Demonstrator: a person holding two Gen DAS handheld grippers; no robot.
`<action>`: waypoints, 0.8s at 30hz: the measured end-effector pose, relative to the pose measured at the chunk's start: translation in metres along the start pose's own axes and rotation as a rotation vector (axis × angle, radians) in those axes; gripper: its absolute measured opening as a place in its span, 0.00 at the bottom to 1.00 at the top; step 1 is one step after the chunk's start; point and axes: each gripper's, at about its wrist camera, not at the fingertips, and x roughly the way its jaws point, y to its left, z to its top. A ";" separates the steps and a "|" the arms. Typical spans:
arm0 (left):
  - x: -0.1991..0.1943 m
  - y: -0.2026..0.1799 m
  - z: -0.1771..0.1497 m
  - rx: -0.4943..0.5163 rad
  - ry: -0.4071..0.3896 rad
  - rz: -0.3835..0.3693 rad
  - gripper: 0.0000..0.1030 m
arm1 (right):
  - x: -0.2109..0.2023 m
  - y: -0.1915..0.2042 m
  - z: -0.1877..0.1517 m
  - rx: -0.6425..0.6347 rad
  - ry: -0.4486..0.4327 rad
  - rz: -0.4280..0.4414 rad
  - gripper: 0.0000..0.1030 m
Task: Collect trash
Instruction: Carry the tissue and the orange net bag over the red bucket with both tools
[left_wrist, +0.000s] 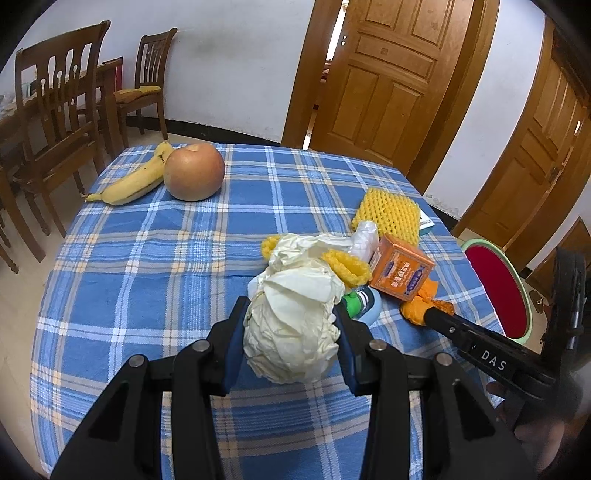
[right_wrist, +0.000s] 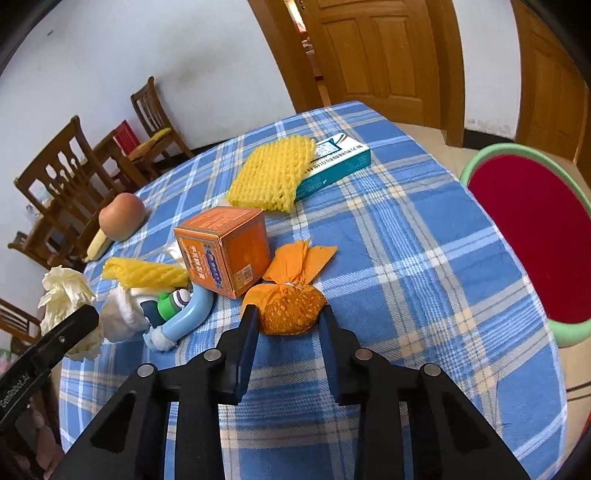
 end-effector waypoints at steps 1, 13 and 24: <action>-0.001 -0.001 0.000 0.002 -0.001 -0.002 0.42 | -0.002 0.000 -0.001 -0.004 -0.004 -0.002 0.30; -0.014 -0.027 0.004 0.042 -0.013 -0.053 0.42 | -0.051 -0.005 -0.013 -0.014 -0.105 -0.010 0.29; -0.018 -0.079 0.007 0.122 -0.001 -0.144 0.42 | -0.101 -0.039 -0.015 0.044 -0.217 -0.036 0.29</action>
